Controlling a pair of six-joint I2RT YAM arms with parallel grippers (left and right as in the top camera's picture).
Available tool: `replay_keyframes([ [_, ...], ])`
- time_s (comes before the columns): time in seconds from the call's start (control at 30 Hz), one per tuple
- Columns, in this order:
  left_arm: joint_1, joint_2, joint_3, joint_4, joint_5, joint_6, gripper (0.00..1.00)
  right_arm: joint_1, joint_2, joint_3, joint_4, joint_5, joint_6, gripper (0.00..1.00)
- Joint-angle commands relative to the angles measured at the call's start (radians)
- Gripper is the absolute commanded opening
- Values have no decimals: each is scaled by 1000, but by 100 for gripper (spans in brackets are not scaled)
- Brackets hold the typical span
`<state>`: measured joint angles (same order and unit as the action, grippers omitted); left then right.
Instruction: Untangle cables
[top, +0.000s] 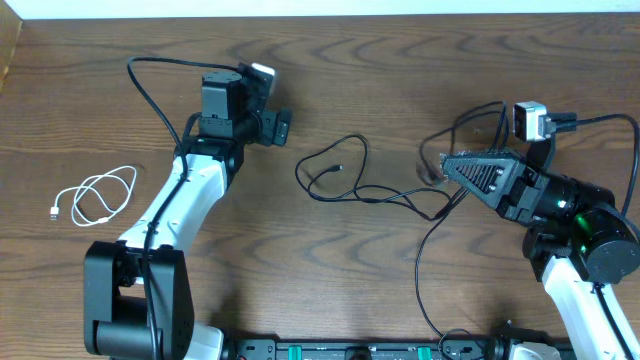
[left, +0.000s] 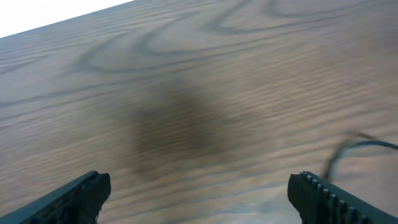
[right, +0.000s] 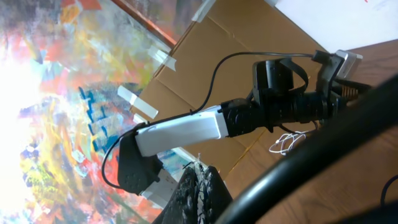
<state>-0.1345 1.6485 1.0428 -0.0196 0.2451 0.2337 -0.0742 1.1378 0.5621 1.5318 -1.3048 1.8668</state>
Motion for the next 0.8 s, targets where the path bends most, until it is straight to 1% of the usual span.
replay_keyframes([
  [0.0, 0, -11, 8, 9, 225, 28, 95, 3, -14, 13, 37, 45, -51, 1],
  [0.07, -2, -27, 8, 12, 278, 31, 95, 3, -14, 13, 15, 53, -66, 1],
  [0.13, -12, -53, 8, 13, 340, 31, 96, 3, -14, 13, -43, 72, -105, 1],
  [0.2, -33, -73, 8, 12, 393, 32, 99, 3, -14, 13, -110, 94, -158, 1],
  [0.3, -87, -97, 8, 12, 456, 43, 98, 7, -14, 13, -226, 110, -220, 1],
  [0.37, -147, -100, 8, 12, 462, 50, 98, 19, -13, 13, -251, 127, -236, 1],
  [0.6, -341, -100, 8, 8, 463, 171, 98, 32, -11, 13, -268, 162, -293, 1],
  [0.77, -407, -100, 8, 8, 467, 179, 97, 14, -11, 13, -335, 173, -348, 1],
])
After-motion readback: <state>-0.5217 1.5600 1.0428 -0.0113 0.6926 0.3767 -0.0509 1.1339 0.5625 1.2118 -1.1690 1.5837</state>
